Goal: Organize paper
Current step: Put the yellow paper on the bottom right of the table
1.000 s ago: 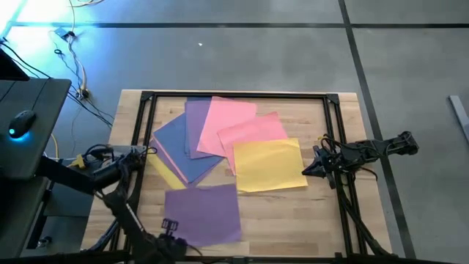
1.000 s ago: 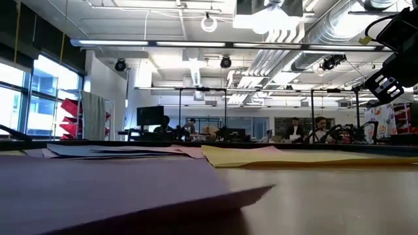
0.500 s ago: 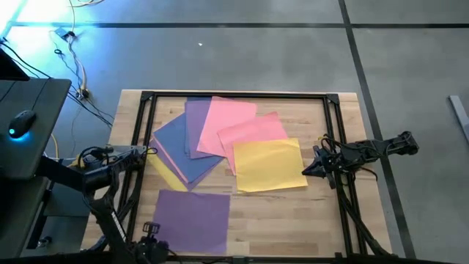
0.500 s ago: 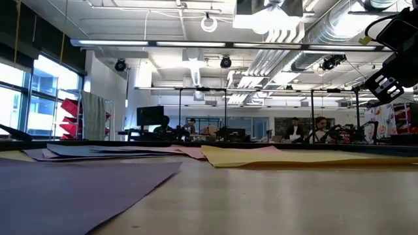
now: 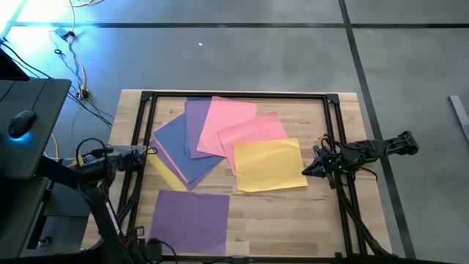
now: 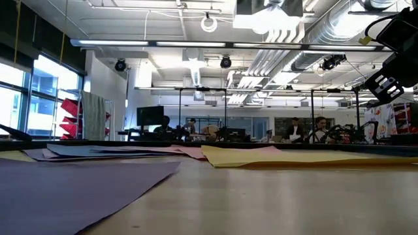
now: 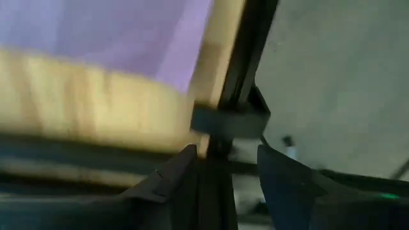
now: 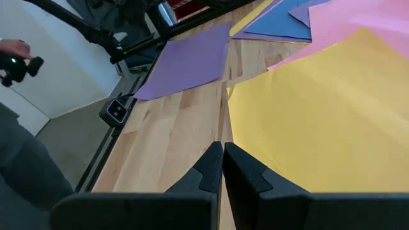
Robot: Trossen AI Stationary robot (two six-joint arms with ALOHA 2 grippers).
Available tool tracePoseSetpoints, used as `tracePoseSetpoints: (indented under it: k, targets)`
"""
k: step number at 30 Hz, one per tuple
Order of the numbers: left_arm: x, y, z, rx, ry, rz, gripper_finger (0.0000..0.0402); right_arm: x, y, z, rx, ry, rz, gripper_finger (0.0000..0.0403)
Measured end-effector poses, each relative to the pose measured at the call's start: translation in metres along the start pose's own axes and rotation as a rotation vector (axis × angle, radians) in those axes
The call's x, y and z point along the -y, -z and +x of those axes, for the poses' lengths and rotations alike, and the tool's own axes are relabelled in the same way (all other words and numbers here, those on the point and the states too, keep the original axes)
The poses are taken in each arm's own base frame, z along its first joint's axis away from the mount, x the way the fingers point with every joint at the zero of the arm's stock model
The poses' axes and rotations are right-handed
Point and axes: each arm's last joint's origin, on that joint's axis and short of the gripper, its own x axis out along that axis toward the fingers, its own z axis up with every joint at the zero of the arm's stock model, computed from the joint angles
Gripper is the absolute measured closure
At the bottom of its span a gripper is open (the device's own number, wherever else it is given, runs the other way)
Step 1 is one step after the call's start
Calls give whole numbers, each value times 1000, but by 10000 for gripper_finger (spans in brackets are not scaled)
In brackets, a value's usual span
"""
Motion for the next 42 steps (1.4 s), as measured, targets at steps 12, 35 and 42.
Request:
tracePoseSetpoints:
  k: [12,35,42]
  targets:
    - [-38,-32,-86,701,267,-457,266,0,0,0,1,0,0,403]
    - [-150,-217,-131,842,-9,-589,267,-21,-39,0,211,-193,304,403]
    - [-191,-241,-132,776,-146,-486,267,-40,-62,21,-92,-269,192,403]
